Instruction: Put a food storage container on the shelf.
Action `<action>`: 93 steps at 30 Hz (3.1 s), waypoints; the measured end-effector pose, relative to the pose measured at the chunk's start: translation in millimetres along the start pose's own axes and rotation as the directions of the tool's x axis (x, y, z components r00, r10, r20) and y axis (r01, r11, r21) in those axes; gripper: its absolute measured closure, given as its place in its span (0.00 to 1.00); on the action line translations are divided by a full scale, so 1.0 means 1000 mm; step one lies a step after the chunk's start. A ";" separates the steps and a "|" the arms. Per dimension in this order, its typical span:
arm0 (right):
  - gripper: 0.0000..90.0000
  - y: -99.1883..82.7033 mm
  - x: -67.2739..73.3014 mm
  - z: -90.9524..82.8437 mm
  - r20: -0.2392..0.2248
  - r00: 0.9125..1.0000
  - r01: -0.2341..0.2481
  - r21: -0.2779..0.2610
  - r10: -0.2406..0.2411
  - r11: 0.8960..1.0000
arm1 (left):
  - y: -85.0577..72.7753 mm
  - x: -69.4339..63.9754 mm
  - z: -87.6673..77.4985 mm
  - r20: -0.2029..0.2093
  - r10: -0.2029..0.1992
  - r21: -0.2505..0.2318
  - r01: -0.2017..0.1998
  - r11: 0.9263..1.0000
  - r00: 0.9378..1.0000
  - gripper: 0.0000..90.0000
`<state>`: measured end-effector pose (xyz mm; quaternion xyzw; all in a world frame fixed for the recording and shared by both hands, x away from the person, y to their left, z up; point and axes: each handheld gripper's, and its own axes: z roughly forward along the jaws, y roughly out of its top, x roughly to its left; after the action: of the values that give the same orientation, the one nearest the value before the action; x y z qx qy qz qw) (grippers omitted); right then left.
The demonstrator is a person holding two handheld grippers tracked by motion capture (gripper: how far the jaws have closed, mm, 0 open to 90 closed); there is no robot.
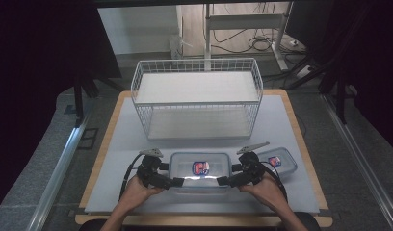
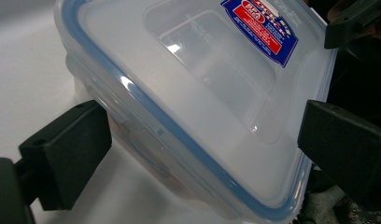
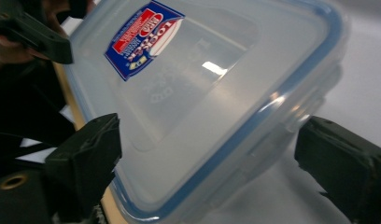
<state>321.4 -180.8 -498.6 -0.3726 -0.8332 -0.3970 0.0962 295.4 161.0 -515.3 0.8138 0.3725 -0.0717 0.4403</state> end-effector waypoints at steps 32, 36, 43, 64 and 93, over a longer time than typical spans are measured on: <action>0.49 -0.028 0.009 -0.028 -0.054 0.998 -0.041 -0.135 0.034 0.990 | -0.034 -0.012 -0.027 0.065 -0.127 -0.146 0.135 0.980 0.990 0.49; 0.50 -0.029 0.004 -0.027 -0.080 0.994 -0.082 -0.148 0.071 0.986 | -0.036 -0.007 -0.027 0.100 -0.176 -0.159 0.191 0.969 0.979 0.51; 0.52 -0.030 -0.001 -0.024 -0.114 0.984 -0.156 -0.169 0.137 0.973 | -0.036 -0.008 -0.027 0.100 -0.199 -0.163 0.213 0.963 0.975 0.52; 0.57 -0.027 0.011 -0.031 -0.027 0.996 -0.086 -0.229 0.082 0.970 | -0.027 -0.012 -0.031 0.037 -0.152 -0.205 0.157 0.966 0.988 0.59; 0.58 0.034 0.016 -0.067 -0.023 1.000 -0.002 -0.343 -0.006 0.939 | 0.048 -0.019 -0.073 -0.026 -0.044 -0.268 0.035 0.963 0.999 0.59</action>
<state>324.6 -207.5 -427.0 -0.3781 -0.7506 -0.5404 0.0391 298.3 191.0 -431.4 0.7405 0.4018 -0.0166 0.5384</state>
